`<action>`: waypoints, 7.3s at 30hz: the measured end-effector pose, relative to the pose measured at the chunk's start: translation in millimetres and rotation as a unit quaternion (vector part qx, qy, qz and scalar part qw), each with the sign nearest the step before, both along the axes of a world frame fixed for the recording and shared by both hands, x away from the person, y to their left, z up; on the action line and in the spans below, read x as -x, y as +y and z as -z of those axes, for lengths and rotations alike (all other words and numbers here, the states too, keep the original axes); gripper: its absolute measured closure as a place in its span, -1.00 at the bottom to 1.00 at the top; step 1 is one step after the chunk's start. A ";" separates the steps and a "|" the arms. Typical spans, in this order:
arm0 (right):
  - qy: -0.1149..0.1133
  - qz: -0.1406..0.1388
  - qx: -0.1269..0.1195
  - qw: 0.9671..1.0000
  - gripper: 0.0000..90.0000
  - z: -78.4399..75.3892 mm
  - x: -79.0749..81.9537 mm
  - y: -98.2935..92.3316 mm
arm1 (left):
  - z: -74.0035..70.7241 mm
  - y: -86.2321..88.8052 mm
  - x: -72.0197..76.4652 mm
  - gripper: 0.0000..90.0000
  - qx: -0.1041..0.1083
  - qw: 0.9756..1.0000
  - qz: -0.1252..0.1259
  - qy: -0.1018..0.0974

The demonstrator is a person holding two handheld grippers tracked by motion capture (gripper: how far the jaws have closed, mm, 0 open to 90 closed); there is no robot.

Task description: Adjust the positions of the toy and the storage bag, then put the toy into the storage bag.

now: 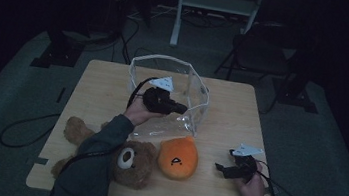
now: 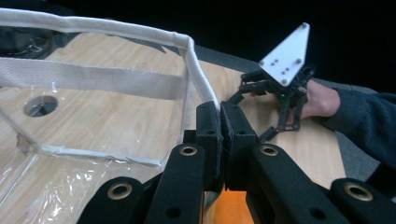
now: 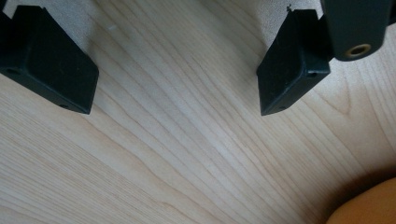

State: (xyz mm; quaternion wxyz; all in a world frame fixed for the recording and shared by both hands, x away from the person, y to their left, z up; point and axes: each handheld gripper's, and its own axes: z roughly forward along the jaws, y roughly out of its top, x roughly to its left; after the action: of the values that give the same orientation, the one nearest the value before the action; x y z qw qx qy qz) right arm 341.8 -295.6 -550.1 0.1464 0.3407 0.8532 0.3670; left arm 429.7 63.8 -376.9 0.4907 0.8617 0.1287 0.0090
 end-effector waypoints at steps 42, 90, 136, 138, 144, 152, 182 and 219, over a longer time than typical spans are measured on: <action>0.000 0.001 -0.001 1.000 -0.74 -0.1 0.5 0.1 | -34.1 80.5 35.4 0.25 0.032 0.997 -0.066 -0.017; 0.001 0.002 0.000 1.000 -0.74 -0.2 0.9 0.2 | -7.4 146.4 76.9 -0.02 -0.011 0.993 -0.113 -0.022; 0.001 0.004 -0.001 1.000 -0.74 0.0 1.4 0.3 | 31.6 147.1 91.1 -0.27 -0.002 0.995 -0.097 0.028; 0.001 0.003 -0.001 1.000 -0.74 0.0 1.3 0.3 | 33.1 146.3 91.5 -0.27 -0.005 0.995 -0.098 0.026; 0.001 0.003 -0.001 1.000 -0.74 0.0 1.3 0.3 | 37.9 146.1 94.7 -0.27 -0.013 0.995 -0.097 0.024; 0.001 0.003 -0.001 1.000 -0.74 0.0 1.3 0.3 | 44.0 144.3 102.7 -0.28 -0.038 0.995 -0.089 0.006; 0.001 0.003 -0.001 1.000 -0.74 0.0 1.5 0.3 | 74.5 129.2 116.0 -0.57 -0.093 0.995 -0.017 0.026; 0.001 0.004 -0.001 1.000 -0.74 0.1 1.6 0.3 | 91.7 112.6 109.9 -0.24 -0.178 0.984 -0.001 0.029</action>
State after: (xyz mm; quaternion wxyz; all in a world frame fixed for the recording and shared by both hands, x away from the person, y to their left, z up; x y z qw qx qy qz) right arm 340.2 -295.3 -550.2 0.1466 0.3446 0.8517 0.3666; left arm 319.8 176.4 -468.6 0.3256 0.9351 0.1397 0.0072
